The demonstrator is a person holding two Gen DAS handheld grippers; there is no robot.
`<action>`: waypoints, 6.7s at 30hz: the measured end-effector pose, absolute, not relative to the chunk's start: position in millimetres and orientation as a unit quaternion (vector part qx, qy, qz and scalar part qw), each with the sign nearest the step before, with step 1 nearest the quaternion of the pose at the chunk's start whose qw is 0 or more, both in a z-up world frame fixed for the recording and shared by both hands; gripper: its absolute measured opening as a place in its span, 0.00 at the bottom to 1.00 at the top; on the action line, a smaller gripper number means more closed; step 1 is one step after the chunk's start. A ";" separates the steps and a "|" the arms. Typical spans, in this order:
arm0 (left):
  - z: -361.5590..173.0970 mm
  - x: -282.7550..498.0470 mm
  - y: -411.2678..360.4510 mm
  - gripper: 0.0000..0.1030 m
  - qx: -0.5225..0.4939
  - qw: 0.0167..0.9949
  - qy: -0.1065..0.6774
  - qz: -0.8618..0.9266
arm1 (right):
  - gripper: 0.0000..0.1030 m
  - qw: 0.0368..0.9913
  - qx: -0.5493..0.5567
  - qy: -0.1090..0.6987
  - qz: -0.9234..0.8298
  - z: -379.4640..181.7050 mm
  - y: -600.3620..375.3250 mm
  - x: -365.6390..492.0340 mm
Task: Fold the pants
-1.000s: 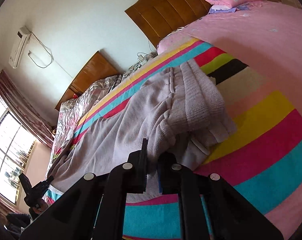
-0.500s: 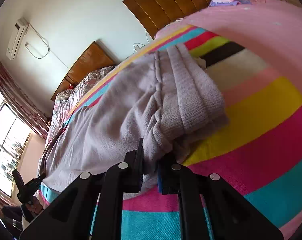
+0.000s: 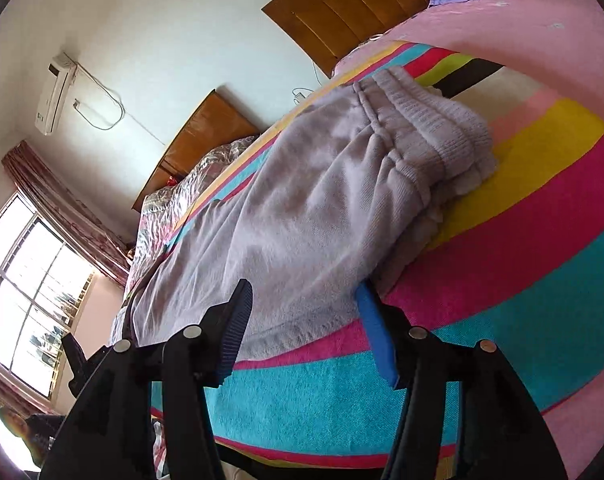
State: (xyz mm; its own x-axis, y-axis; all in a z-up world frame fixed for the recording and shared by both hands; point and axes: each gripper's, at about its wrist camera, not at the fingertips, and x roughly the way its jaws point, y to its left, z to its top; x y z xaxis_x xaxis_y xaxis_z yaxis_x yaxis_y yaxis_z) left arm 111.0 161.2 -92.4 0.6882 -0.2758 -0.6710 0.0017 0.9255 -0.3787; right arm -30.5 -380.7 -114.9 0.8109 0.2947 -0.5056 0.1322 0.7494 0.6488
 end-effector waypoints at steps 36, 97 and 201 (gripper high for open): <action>-73.9 206.3 49.1 0.88 -0.002 0.882 0.462 -0.097 | 0.68 0.916 0.119 0.381 -0.041 -90.2 -352.2 34.3; -65.6 95.5 397.6 0.69 -0.274 0.898 0.325 0.110 | 0.46 0.810 -0.071 0.393 0.430 -15.6 81.6 223.8; -31.3 134.7 417.2 0.05 -0.145 0.932 0.286 0.168 | 0.08 0.721 -0.222 0.324 0.571 -34.6 249.4 321.8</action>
State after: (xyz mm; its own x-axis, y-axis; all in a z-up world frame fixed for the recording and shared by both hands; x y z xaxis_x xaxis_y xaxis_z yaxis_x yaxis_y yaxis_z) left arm 134.7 417.2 -31.3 0.7808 0.2296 -0.5811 -0.3955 0.9016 -0.1751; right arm 321.8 249.4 -34.6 0.1395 0.6793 -0.7204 -0.9670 0.2500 0.0485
